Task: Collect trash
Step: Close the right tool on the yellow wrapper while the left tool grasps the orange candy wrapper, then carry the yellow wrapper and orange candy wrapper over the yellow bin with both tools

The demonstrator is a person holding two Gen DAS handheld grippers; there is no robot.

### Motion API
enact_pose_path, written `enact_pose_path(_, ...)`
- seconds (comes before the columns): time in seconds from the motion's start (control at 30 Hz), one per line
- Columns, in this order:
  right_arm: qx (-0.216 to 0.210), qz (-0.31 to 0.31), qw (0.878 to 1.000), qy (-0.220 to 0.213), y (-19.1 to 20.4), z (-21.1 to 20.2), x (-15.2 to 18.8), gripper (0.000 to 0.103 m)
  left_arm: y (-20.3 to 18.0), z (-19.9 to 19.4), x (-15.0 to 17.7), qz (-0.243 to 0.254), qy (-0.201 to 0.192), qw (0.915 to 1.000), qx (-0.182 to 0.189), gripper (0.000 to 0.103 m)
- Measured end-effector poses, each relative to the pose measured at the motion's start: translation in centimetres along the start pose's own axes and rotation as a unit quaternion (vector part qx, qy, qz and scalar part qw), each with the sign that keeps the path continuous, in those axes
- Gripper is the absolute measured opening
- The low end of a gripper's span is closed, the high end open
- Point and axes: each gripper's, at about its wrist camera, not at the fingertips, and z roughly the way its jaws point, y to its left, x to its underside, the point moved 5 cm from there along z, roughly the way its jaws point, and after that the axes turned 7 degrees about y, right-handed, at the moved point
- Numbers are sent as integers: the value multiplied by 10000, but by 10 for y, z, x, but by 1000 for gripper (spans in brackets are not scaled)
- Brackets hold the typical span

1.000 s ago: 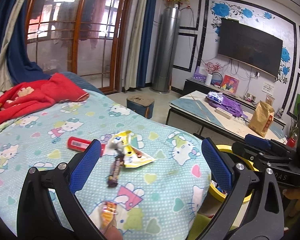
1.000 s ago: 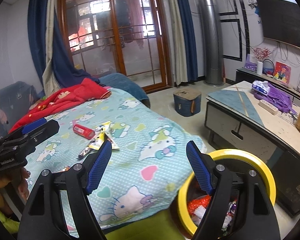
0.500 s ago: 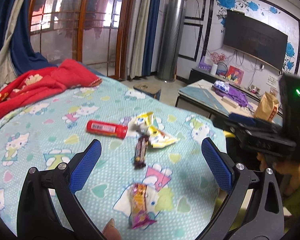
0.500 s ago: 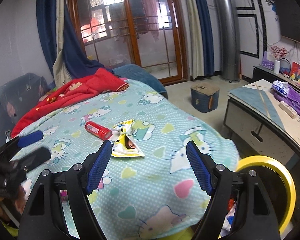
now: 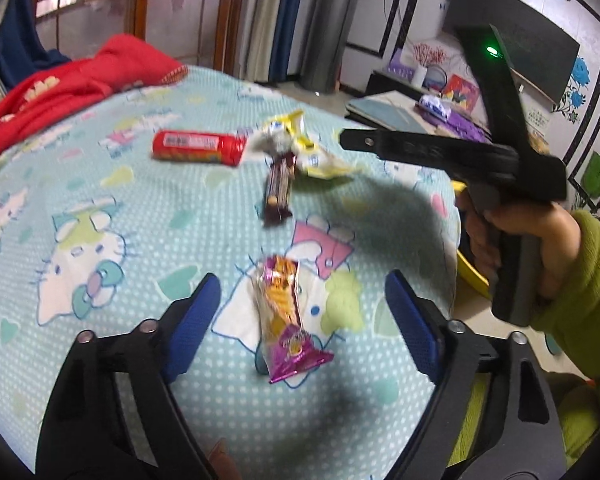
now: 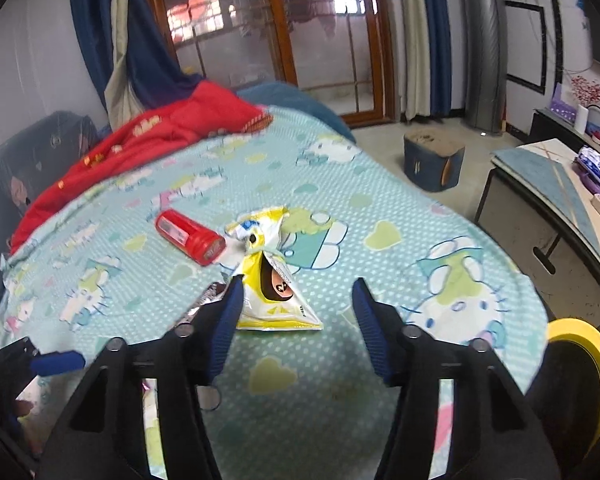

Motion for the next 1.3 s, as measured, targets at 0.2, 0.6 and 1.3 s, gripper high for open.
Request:
enact_pose_path(0.2, -51, -186, 9993, 316, 2, 28, -4, 34, 3, 8, 7, -94, 244, 9996, 101, 56)
enact_pose_path(0.6, -179, -91, 9984, 525, -1, 43, -1, 9, 3, 17, 16, -187, 527, 9983, 137, 23)
enact_pose_path(1.3, -105, 203, 9994, 247, -19, -6, 42, 2, -3, 5, 1, -121, 154, 9994, 273, 17)
